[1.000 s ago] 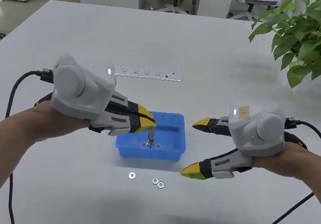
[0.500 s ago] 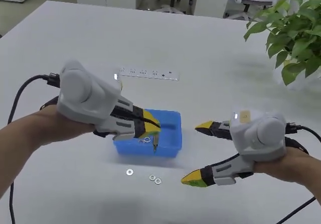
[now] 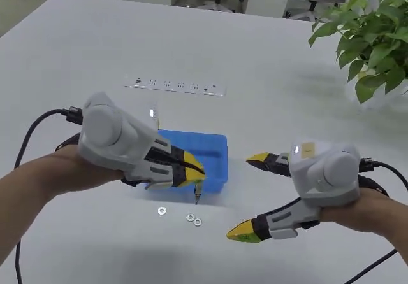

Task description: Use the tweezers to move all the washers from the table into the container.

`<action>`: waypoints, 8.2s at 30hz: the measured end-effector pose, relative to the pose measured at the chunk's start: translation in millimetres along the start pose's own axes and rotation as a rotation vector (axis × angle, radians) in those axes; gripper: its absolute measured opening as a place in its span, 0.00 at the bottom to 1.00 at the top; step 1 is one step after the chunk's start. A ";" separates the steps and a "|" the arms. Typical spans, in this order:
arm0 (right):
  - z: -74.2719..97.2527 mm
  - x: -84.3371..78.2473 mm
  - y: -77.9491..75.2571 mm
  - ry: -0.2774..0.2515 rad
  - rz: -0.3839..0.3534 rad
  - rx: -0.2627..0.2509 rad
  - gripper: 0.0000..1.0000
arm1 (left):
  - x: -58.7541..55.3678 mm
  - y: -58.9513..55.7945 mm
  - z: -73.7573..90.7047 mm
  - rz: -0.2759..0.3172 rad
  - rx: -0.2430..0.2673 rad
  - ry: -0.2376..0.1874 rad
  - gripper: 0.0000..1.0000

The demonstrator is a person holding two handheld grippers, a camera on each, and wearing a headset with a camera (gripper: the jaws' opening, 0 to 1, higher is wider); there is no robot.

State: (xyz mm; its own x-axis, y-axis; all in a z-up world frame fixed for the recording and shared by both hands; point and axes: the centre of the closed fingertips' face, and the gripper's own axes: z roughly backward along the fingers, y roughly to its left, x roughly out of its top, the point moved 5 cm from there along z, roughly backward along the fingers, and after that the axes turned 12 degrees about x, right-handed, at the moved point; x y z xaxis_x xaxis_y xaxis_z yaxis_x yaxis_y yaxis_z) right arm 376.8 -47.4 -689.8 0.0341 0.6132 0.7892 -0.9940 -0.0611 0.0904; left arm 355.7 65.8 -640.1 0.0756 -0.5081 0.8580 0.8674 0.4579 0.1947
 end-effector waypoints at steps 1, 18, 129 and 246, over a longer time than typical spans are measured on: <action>-1.3 -0.4 0.7 0.003 0.001 0.003 0.92 | -1.7 -1.5 -0.9 0.002 -0.003 0.001 0.05; -15.0 -4.2 7.0 0.046 0.020 0.043 0.93 | -17.7 -8.9 -10.0 0.032 -0.026 0.005 0.05; -64.5 10.5 6.6 0.108 0.168 0.234 0.08 | -30.7 -19.1 -5.3 0.049 -0.087 0.040 0.27; -75.0 22.1 -98.9 0.061 0.191 0.144 0.09 | -38.2 53.4 5.0 0.305 0.102 -0.082 0.74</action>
State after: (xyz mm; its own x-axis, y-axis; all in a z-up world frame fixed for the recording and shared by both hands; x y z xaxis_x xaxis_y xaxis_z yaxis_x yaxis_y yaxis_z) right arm 468.0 31.3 -726.9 -0.1634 0.6262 0.7624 -0.9567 -0.2893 0.0326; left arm 396.6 113.3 -660.2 0.2809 -0.2778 0.9187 0.7568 0.6527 -0.0341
